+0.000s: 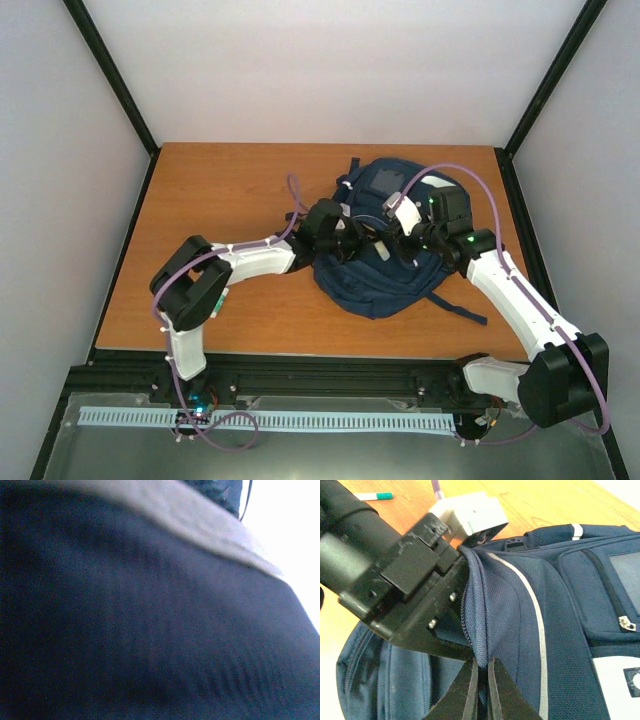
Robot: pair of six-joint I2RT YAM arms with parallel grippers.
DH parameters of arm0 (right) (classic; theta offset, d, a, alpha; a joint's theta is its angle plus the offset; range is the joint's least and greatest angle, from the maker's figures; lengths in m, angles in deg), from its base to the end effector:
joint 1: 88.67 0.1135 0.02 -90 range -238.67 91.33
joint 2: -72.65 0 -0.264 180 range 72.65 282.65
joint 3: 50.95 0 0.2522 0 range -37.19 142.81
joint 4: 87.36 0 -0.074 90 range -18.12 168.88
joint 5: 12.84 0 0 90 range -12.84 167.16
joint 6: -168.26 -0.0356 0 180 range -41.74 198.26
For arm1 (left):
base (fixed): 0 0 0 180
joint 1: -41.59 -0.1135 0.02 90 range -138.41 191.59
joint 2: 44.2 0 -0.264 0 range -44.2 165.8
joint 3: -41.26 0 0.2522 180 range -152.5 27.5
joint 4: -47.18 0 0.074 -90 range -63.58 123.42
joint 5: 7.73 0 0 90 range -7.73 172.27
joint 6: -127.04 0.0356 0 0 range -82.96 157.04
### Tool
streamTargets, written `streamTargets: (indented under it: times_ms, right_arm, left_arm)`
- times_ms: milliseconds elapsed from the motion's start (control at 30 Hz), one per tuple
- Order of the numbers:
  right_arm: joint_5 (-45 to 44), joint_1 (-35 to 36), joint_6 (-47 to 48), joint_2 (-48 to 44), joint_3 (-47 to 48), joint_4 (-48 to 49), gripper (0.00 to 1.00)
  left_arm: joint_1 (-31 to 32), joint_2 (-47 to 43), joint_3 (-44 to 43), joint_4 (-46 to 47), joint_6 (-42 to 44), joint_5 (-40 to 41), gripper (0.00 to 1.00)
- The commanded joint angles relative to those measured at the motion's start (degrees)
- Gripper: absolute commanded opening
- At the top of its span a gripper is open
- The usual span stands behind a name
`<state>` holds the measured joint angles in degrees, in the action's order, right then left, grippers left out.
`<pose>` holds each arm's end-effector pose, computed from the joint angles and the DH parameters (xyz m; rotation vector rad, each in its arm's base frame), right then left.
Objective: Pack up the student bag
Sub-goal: Place the stationery in the student bag.
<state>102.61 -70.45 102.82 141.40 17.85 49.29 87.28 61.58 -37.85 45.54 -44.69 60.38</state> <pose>0.2363 0.0939 0.2870 -1.0333 2.0316 0.4573 0.2779 -0.3037 0.2036 -0.5040 2.4924 -1.5688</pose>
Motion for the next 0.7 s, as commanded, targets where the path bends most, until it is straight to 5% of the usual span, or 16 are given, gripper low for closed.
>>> streamTargets:
  times_ms: [0, 233, 667]
  right_arm:
    - [2.3, -0.3, 0.4, -1.3, 0.0, 2.7, 0.03]
    - [2.6, -0.4, 0.4, -1.2, -0.1, 2.7, 0.03]
    - [2.3, -0.4, 0.7, -0.5, -0.1, 2.6, 0.03]
  left_arm:
    - [1.0, 5.3, -5.5, 3.4, -4.9, 1.0, 0.04]
    - [2.2, 8.5, -7.4, 5.5, -6.1, 4.7, 0.07]
    - [2.6, 5.2, -5.9, 1.8, -5.1, 3.4, 0.39]
